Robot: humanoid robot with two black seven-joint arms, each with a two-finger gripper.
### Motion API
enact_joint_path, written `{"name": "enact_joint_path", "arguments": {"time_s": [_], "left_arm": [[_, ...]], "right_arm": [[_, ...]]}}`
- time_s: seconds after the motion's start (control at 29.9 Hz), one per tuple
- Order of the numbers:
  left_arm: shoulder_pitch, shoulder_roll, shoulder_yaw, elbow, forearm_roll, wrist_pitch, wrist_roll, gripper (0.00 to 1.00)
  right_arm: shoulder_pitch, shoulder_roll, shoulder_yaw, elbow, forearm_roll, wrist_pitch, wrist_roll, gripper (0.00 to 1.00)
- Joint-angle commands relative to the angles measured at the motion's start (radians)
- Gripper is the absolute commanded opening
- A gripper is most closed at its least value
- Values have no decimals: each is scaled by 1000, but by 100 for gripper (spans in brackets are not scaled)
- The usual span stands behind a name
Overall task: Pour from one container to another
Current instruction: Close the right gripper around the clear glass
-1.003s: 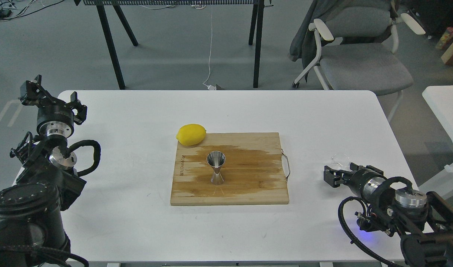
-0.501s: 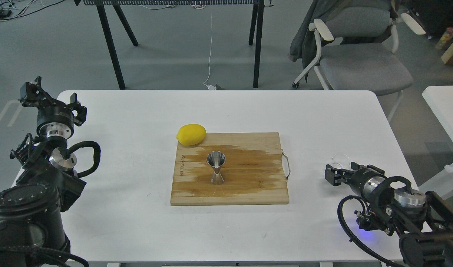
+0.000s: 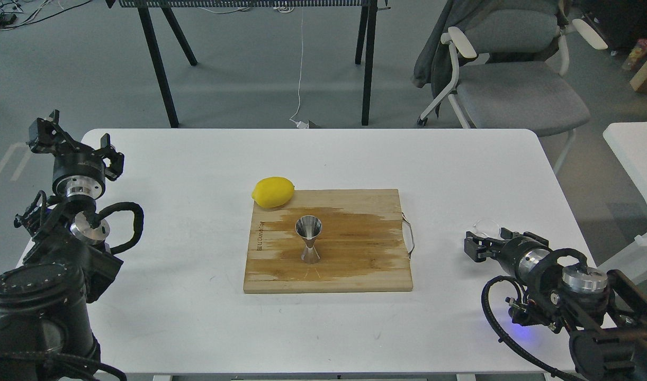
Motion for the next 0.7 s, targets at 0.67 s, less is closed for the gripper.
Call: {"name": "enact_joint_path", "arguments": {"time_s": [0.67], "left_arm": [[10, 2, 0, 0, 0, 0, -9, 100]], "right_arm": [[-1, 0, -11, -2, -44, 17, 12, 49]]}}
